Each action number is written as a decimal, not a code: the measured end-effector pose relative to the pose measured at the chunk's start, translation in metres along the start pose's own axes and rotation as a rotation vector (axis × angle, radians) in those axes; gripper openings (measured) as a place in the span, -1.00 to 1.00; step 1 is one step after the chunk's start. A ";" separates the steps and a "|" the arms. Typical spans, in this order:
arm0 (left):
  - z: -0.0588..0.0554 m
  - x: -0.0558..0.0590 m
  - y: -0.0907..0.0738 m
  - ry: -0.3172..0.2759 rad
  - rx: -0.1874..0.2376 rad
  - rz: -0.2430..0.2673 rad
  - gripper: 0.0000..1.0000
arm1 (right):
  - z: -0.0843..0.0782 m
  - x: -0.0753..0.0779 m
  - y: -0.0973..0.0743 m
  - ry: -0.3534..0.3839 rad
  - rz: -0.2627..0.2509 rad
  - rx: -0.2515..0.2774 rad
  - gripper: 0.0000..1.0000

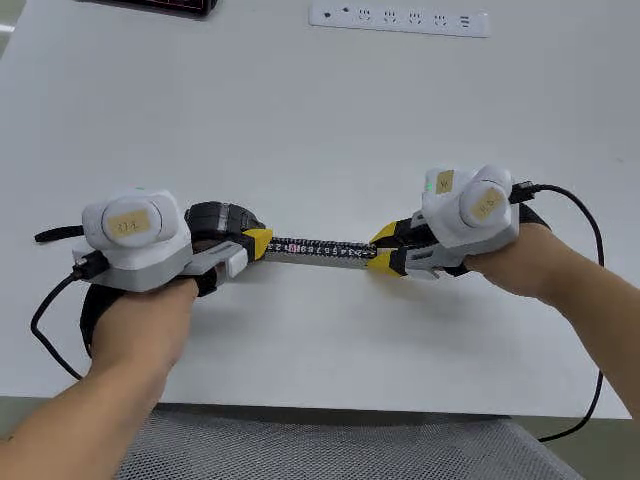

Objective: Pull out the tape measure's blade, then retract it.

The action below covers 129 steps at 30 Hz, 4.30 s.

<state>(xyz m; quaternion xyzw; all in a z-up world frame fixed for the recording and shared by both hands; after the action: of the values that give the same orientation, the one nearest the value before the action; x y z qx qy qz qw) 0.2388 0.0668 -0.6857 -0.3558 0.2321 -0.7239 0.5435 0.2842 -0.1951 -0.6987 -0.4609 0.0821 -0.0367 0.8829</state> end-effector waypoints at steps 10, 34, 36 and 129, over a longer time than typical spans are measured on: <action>0.000 -0.001 0.000 -0.001 0.001 -0.004 0.17 | 0.010 0.000 0.007 -0.003 0.011 0.017 -0.80; 0.000 -0.003 -0.001 -0.012 0.002 -0.015 0.17 | 0.031 -0.002 0.024 0.005 0.040 0.049 -0.80; 0.000 -0.003 -0.001 -0.013 0.003 -0.016 0.17 | 0.032 -0.002 0.026 0.005 0.042 0.052 -0.80; 0.000 -0.005 -0.001 -0.005 0.005 -0.051 0.22 | 0.086 -0.005 0.076 -0.043 0.085 0.121 -0.74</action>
<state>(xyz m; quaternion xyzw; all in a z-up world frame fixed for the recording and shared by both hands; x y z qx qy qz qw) 0.2390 0.0718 -0.6866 -0.3620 0.2201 -0.7372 0.5263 0.2937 -0.0812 -0.7123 -0.4036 0.0802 0.0060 0.9114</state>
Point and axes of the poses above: the centre of the closed fingertips' face, and the gripper's own axes: y roughly forward along the fingers, x roughly to its right, z roughly out of its top, the point moved 10 cm from there along -y, roughly backward along the fingers, and after that the axes turned 7 degrees about -x, right-handed, at the moved point
